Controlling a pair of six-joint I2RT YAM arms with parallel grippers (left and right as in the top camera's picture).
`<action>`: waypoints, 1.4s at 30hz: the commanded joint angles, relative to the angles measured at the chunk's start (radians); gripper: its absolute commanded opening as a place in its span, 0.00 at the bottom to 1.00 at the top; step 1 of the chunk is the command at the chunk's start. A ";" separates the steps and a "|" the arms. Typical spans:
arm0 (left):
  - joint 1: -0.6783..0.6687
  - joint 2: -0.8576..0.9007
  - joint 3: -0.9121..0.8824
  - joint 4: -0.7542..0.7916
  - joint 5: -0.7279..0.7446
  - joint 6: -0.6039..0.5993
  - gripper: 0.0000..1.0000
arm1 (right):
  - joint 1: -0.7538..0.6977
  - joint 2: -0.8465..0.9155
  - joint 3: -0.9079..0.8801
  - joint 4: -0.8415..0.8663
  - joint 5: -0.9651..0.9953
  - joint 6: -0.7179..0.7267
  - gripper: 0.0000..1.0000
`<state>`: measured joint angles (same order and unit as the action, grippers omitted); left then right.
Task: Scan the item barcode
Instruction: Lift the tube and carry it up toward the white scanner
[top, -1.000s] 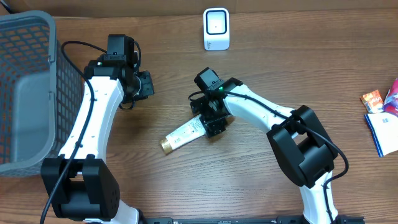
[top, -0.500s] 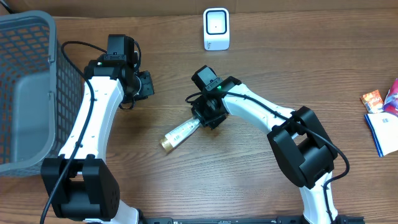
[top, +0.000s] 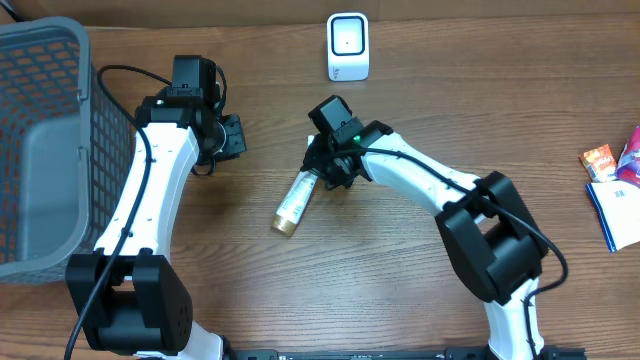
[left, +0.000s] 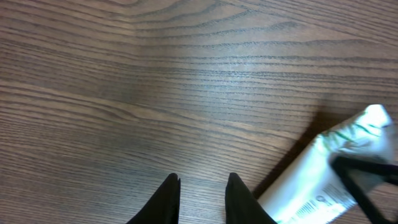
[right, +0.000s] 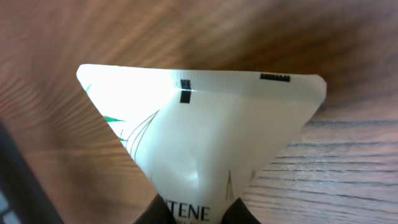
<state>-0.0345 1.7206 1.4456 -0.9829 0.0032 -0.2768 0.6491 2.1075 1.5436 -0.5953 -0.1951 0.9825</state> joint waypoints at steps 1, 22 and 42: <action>0.008 -0.001 0.013 0.000 -0.014 0.012 0.24 | -0.013 -0.169 0.003 0.024 0.023 -0.212 0.04; 0.008 0.000 0.013 -0.039 -0.012 0.011 0.66 | -0.203 -0.428 0.003 -0.201 -0.278 0.086 0.04; 0.008 0.000 0.013 -0.060 -0.011 0.011 1.00 | -0.258 -0.422 -0.001 0.175 -0.350 -0.347 0.04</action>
<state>-0.0326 1.7206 1.4456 -1.0428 0.0032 -0.2756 0.3885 1.7145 1.5246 -0.5034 -0.4976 0.8982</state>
